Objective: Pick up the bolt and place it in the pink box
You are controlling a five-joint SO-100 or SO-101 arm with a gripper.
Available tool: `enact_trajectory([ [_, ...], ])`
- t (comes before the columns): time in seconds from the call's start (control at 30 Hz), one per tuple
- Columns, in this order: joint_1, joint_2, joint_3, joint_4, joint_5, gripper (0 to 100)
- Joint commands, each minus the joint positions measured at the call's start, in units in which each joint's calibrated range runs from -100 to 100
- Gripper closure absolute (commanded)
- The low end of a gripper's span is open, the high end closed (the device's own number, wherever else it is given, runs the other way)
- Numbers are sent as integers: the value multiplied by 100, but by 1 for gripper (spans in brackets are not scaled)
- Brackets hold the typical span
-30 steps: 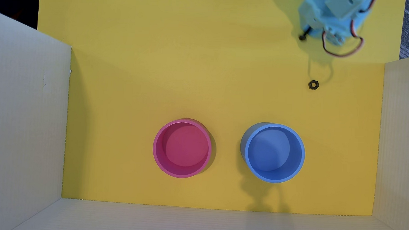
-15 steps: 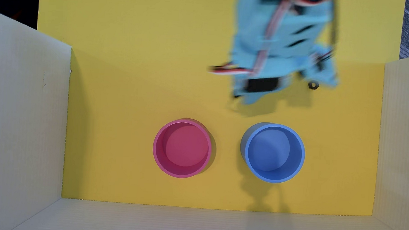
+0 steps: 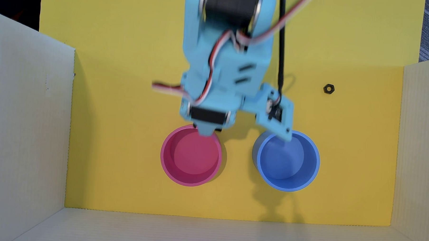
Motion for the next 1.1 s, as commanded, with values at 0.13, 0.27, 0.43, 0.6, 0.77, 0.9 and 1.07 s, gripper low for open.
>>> enact_trajectory([
  [0.13,39,863,-1229,-34,-22,99],
  [0.27,39,1082,-1482,-77,-22,99],
  [0.43,39,1208,-1627,-60,-106,99],
  [0.6,46,1216,-1591,-43,-283,99],
  [0.77,2,1216,-1546,-25,-278,99],
  [0.9,2,1216,-1546,-8,-246,97],
  [1.07,31,1216,-1528,9,-257,86],
])
